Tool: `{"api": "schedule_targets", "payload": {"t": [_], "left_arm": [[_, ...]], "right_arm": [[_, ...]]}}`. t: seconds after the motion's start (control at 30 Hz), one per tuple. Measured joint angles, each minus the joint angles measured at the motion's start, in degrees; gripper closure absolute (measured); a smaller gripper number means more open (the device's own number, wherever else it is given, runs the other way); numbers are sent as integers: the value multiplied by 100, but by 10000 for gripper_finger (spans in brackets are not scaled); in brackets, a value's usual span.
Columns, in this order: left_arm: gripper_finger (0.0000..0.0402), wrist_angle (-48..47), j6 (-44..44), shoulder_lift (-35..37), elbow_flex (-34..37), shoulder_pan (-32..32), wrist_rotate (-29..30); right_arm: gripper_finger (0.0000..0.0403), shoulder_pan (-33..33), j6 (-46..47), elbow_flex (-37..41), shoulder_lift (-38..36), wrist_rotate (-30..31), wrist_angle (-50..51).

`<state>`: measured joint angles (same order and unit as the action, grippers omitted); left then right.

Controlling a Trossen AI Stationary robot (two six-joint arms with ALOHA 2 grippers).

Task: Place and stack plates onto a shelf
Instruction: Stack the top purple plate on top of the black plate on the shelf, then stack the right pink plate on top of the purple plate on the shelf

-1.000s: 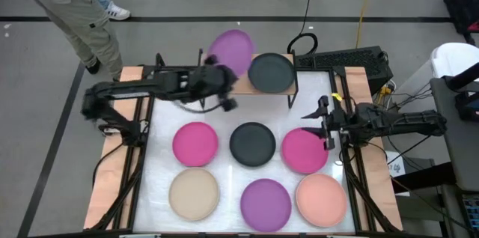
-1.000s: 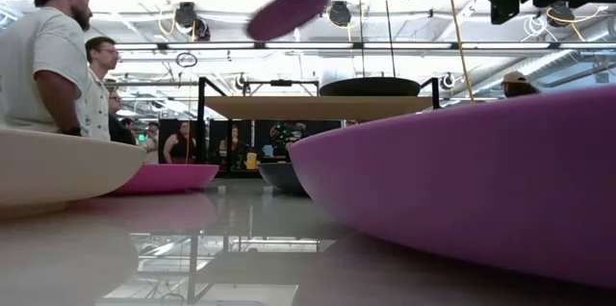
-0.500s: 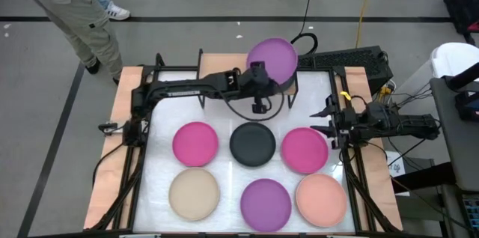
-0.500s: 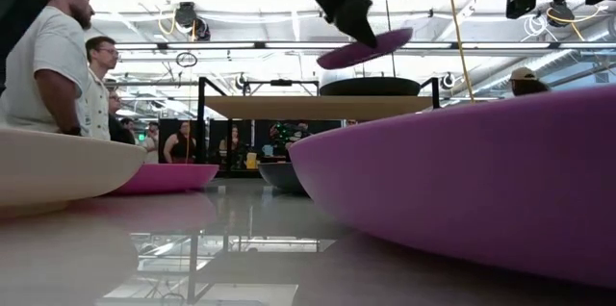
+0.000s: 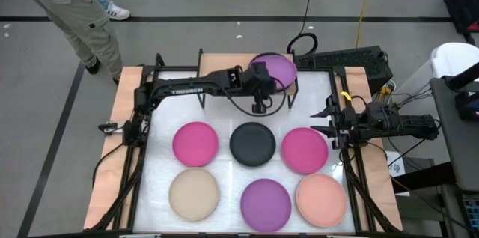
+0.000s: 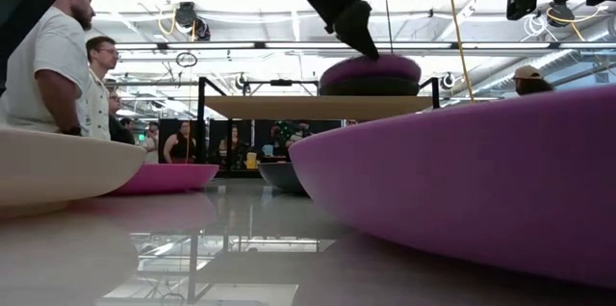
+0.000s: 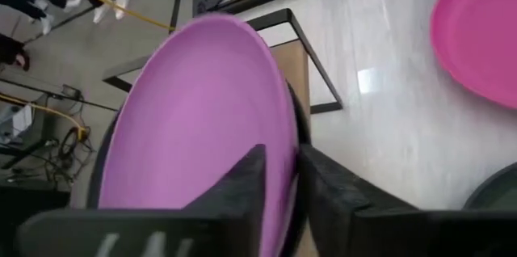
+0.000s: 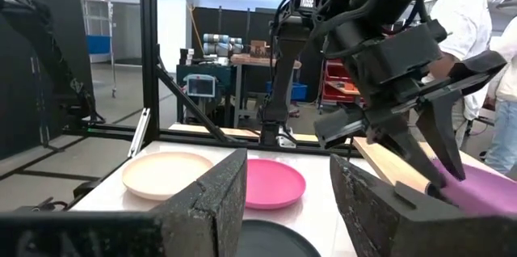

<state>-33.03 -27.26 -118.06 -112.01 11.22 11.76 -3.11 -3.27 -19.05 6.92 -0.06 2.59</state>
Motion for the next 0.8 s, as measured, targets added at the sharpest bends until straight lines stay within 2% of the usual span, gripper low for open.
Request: {"api": "schedule_targets", "payload": {"t": [0.13,0.27,0.37,0.6,0.7,0.8], "left_arm": [[248,-27,65,4,0,-11,78],[205,-64,248,306,2,-135,499],[197,-154,468,792,2,-326,654],[195,-28,1465,2160,171,-1019,475],[195,441,1534,2619,745,-1414,488],[195,1068,1511,3000,1639,-1753,777]], "right_arm": [[244,0,20,0,0,0,-15],[244,0,61,0,-1,-1,45],[244,0,148,-1,-2,-5,273],[244,0,292,-17,94,24,705],[244,0,421,-241,336,421,1196],[244,1,644,-578,768,625,1723]]}}
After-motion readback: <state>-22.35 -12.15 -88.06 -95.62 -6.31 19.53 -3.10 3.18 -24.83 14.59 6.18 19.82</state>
